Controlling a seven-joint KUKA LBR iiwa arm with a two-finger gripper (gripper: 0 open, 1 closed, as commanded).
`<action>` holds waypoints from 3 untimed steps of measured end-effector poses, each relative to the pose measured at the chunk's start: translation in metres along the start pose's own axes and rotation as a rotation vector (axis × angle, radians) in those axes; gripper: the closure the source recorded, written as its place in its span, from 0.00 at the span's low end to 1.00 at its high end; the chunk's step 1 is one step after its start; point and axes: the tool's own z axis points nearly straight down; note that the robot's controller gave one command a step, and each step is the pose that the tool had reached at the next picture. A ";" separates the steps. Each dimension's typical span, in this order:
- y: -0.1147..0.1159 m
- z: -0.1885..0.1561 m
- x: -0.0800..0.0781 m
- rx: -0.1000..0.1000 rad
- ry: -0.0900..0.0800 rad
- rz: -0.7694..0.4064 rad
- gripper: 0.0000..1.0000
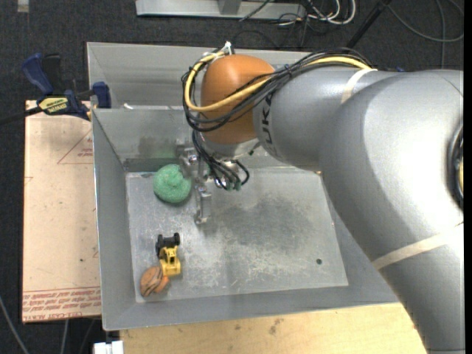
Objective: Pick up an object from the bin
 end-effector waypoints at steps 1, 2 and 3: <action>0.008 -0.001 0.001 0.001 -0.001 -0.089 0.00; 0.018 -0.001 -0.004 0.000 -0.003 -0.237 0.00; 0.031 -0.001 -0.007 0.000 -0.004 -0.404 0.00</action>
Offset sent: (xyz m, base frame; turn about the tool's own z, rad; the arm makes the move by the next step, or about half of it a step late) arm 0.0014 0.0230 -0.0017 -0.2699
